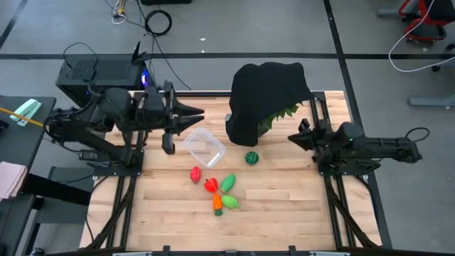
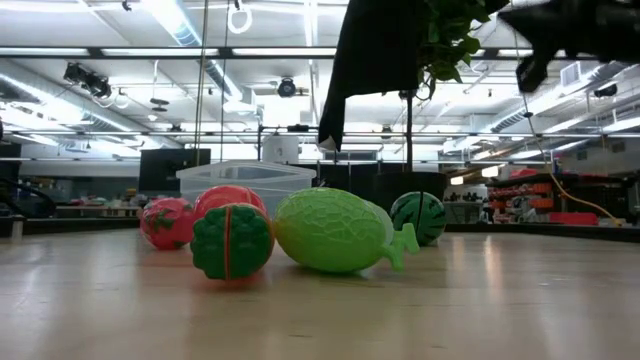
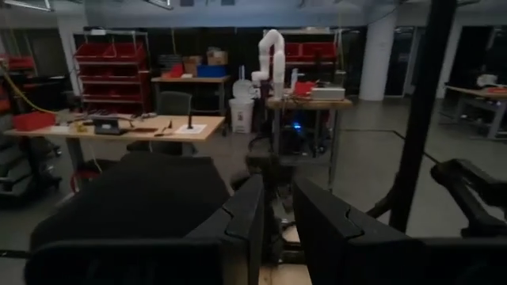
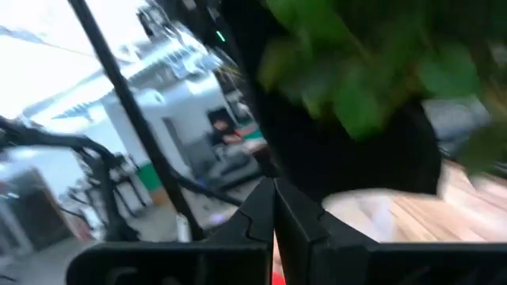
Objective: Pick and placing Produce into tupperware
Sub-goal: Put the red dragon fruit into the transparent bin
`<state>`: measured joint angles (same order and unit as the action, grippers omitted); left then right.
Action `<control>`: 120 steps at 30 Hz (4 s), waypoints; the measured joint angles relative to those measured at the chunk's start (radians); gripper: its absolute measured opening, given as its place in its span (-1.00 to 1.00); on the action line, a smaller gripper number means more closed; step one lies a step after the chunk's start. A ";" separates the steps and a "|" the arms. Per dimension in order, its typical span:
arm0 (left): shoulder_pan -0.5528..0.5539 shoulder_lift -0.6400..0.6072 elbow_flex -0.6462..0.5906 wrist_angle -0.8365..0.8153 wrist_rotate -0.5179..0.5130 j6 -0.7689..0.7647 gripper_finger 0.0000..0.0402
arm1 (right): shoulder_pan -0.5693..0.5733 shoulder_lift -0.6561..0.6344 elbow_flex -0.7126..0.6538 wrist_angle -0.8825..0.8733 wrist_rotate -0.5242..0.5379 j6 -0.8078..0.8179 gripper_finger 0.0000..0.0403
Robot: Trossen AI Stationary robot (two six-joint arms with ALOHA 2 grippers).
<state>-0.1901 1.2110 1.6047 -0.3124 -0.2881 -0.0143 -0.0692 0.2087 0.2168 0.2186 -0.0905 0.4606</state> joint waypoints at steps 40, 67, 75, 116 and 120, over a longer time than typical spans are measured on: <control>-0.150 0.000 -0.001 -0.277 -0.038 0.063 -0.48 | 0.589 0.914 1.434 -1.072 0.062 -0.499 -0.94; -0.277 0.269 -0.380 -0.576 0.031 -1.260 -0.23 | 0.568 0.992 1.413 -1.057 0.179 -0.427 -0.94; -0.297 0.318 -0.445 -0.354 -0.066 -1.393 -0.36 | 0.569 0.994 1.413 -1.056 0.168 -0.499 -0.94; -0.237 0.381 -0.451 -0.619 -0.058 -1.648 0.85 | 0.481 1.128 1.413 -0.936 0.161 -0.233 -0.68; -0.231 0.419 -0.451 -0.600 -0.069 -1.649 0.95 | 0.481 1.123 1.413 -0.936 0.161 -0.233 -0.64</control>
<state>-0.4211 1.6303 1.1538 -0.9126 -0.3572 -1.6631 0.4122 1.3321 1.6295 -0.7170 0.0704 0.2276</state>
